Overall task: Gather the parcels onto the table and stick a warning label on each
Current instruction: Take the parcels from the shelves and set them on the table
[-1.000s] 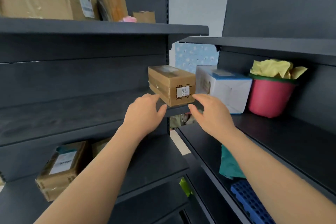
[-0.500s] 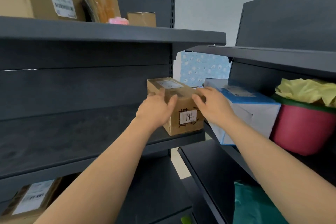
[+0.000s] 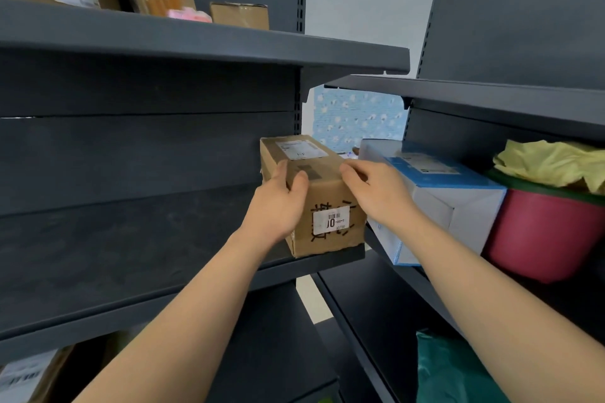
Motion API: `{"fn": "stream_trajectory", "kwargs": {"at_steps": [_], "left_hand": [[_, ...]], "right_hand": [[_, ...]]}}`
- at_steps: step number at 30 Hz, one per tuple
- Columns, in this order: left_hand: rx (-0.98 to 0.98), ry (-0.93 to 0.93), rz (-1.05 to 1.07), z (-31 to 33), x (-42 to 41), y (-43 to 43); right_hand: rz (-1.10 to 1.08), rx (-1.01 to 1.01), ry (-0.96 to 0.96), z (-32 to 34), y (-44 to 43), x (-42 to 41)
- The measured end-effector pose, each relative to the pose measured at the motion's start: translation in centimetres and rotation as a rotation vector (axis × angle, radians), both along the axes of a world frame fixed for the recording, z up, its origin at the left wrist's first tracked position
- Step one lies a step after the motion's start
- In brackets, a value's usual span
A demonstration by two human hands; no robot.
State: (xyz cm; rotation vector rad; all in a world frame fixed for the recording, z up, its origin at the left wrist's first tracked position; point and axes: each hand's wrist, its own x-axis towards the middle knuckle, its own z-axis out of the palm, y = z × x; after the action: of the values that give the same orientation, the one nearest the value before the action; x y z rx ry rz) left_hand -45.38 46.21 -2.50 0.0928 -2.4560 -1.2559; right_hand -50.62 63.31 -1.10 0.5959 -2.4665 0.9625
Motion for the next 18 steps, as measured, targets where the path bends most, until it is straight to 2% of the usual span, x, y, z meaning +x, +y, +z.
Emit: {"fn": "stream_trajectory", "kwargs": {"at_steps": [5,10,18], "left_hand": [[0.058,0.113,-0.053,-0.1,3.3,-0.4],[0.118,0.204,-0.187,-0.4,8.3,-1.0],[0.146,0.182,-0.466,-2.1,18.0,-1.4]], "right_hand": [[-0.063,-0.061,0.077,0.1,0.0,4.8],[-0.154,-0.143,0.069,-0.4,0.1,11.8],[-0.44,-0.207,0.089,-3.0,-0.6,27.0]]}}
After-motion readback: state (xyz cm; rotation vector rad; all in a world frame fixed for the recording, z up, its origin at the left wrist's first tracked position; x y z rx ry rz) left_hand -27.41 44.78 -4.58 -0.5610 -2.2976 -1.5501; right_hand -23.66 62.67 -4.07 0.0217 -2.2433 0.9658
